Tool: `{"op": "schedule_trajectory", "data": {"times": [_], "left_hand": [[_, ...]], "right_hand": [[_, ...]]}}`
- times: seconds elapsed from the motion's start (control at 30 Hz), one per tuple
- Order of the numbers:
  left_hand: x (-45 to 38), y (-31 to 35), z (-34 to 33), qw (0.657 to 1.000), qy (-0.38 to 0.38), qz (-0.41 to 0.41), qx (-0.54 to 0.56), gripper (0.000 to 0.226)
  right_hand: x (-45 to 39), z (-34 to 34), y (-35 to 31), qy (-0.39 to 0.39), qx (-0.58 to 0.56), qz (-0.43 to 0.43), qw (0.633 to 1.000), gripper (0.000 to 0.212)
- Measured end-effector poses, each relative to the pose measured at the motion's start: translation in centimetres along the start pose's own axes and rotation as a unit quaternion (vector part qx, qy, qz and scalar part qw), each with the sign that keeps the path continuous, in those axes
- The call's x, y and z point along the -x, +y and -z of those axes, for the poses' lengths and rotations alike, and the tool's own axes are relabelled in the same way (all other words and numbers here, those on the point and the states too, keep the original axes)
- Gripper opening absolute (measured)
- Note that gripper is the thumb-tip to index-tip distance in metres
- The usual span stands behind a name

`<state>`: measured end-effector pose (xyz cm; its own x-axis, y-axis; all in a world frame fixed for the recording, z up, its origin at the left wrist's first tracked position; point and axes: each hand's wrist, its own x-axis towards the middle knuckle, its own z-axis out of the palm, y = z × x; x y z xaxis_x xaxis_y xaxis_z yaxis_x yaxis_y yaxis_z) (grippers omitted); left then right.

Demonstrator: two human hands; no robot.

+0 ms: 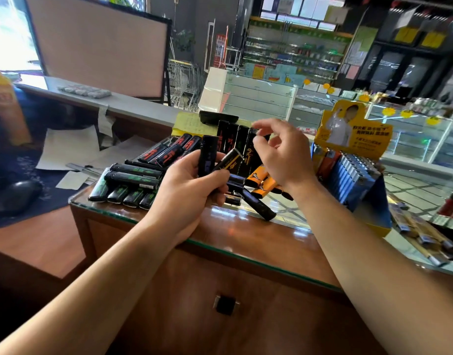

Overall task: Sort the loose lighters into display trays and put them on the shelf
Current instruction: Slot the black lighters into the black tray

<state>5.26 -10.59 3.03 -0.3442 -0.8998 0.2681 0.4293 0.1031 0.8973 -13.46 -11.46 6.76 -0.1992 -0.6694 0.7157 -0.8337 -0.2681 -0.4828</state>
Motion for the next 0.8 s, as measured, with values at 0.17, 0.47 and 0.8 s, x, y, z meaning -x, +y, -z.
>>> {"op": "schedule_trajectory", "data": {"times": [0.17, 0.47, 0.8], "left_hand": [[0.2, 0.2, -0.2, 1.0, 0.016, -0.005, 0.026, 0.013], [0.3, 0.2, -0.1, 0.997, 0.045, -0.039, 0.057, 0.013], [0.3, 0.0, -0.3, 0.991, 0.106, -0.067, 0.04, 0.013]], "right_hand": [[0.9, 0.9, -3.4, -0.165, -0.213, 0.023, 0.963, 0.013], [0.6, 1.5, -2.7, -0.172, -0.248, -0.008, 0.953, 0.007], [1.1, 1.4, -3.4, -0.258, -0.207, 0.012, 0.944, 0.011]]}}
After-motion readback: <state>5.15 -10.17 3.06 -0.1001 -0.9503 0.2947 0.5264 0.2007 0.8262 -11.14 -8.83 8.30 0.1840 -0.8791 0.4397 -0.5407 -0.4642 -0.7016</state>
